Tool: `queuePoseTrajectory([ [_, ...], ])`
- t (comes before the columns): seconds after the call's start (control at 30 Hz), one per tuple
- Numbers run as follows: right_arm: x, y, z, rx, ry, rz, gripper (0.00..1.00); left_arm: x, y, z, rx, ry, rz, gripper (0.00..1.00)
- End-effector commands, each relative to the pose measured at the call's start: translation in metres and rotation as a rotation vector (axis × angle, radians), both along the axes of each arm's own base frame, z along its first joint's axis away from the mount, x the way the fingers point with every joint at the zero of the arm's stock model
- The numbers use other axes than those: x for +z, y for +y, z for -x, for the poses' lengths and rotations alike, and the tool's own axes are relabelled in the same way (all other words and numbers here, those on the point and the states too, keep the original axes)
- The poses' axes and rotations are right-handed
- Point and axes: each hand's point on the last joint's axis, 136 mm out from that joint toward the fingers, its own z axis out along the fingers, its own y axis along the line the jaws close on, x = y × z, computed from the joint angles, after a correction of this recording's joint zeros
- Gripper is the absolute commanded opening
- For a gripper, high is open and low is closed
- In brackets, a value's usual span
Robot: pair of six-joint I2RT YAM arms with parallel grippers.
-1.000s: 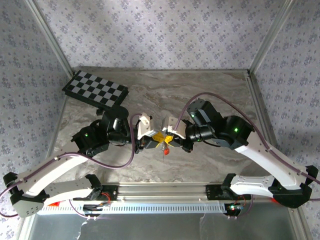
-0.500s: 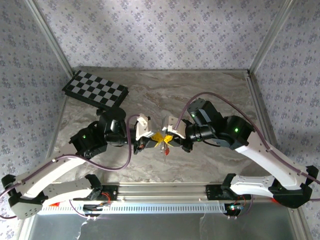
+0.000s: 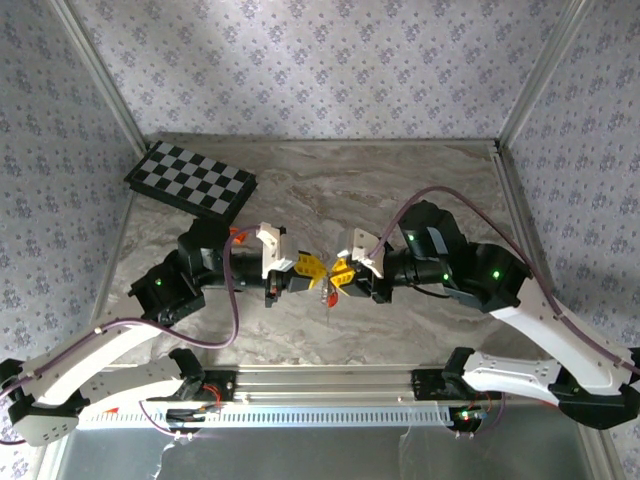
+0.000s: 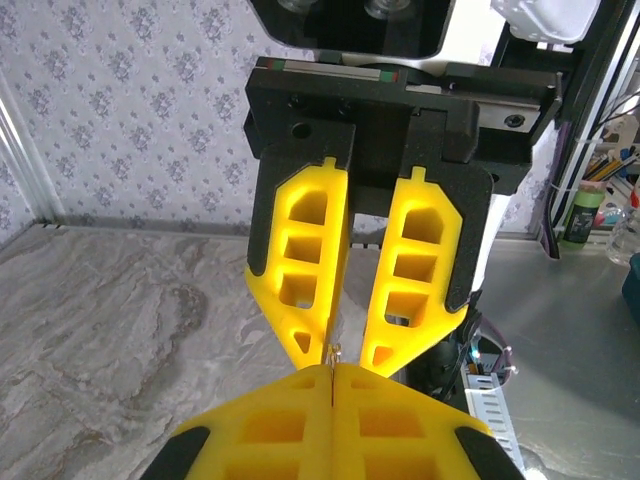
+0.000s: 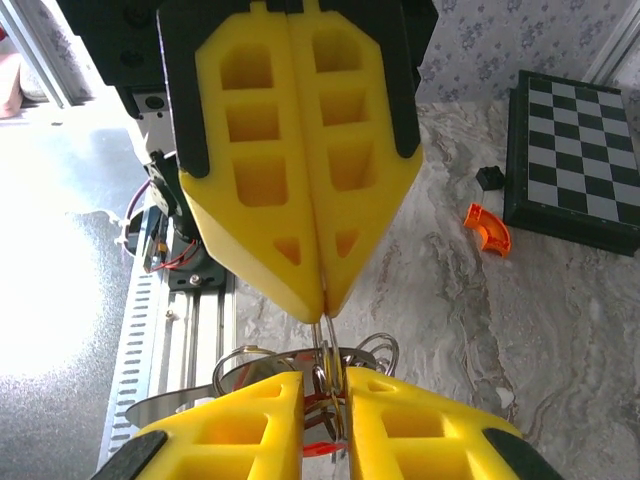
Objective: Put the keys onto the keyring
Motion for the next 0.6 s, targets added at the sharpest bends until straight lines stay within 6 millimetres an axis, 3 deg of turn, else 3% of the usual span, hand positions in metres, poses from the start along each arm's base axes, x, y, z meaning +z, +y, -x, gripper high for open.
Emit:
queuePoseTrajectory([
  [0.0,0.010,0.001,0.004,0.011,0.015,-0.058,0.19,0.024,0.001,0.011,-0.046,-0.035,0.088,0.00],
  [0.17,0.014,0.002,0.003,0.011,0.014,-0.086,0.19,0.025,0.000,0.012,-0.054,-0.032,0.100,0.00],
  [0.37,0.014,0.000,0.002,-0.001,0.005,-0.081,0.00,0.024,0.000,0.012,-0.054,-0.031,0.096,0.00],
  [0.5,0.012,-0.004,-0.005,-0.025,-0.035,-0.035,0.00,0.012,-0.001,0.006,-0.027,-0.029,0.031,0.00],
  [0.57,0.005,-0.006,-0.005,-0.024,-0.046,0.022,0.00,0.001,-0.001,0.000,0.004,-0.034,-0.030,0.10],
])
